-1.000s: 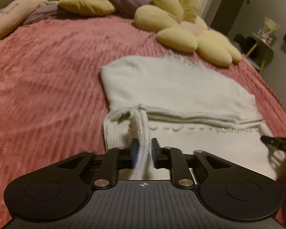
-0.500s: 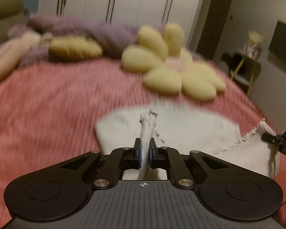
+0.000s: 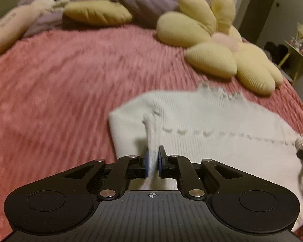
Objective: Fold small clothes
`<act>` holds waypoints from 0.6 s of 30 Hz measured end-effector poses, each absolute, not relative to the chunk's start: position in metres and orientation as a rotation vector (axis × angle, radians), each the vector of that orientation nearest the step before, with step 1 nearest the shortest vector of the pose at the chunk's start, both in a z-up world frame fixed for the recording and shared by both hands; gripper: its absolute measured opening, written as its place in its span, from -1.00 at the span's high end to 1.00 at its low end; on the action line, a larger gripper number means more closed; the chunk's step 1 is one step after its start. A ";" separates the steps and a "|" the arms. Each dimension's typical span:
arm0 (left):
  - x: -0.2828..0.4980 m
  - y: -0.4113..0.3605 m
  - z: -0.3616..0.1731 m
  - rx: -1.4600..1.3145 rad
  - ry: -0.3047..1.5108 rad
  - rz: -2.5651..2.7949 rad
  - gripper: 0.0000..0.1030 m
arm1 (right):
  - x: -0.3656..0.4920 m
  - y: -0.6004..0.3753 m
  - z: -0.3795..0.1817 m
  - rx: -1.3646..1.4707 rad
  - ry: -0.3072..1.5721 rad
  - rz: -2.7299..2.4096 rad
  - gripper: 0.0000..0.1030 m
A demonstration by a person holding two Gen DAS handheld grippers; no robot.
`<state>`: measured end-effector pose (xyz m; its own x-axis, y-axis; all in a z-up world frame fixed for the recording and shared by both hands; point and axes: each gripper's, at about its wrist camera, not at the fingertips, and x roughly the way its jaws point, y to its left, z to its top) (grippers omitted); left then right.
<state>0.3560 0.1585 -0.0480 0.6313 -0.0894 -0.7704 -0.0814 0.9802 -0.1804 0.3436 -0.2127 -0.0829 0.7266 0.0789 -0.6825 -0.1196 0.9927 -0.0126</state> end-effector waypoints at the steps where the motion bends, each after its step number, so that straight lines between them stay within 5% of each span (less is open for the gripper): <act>1: 0.355 0.158 -0.051 -0.201 0.895 -0.009 0.66 | 0.345 -0.213 -0.086 -0.057 0.752 0.113 0.73; 6: 0.359 0.157 -0.057 -0.199 0.942 -0.042 0.65 | 0.353 -0.210 -0.090 -0.067 0.750 0.118 0.66; 7: 0.359 0.157 -0.056 -0.194 0.940 -0.049 0.81 | 0.352 -0.208 -0.089 -0.083 0.742 0.120 0.72; 9: 0.359 0.155 -0.052 -0.170 0.933 -0.048 0.82 | 0.347 -0.204 -0.084 -0.121 0.720 0.130 0.82; 18: 0.382 0.161 0.023 -0.164 0.684 0.047 0.82 | 0.363 -0.185 -0.034 -0.235 0.513 0.064 0.87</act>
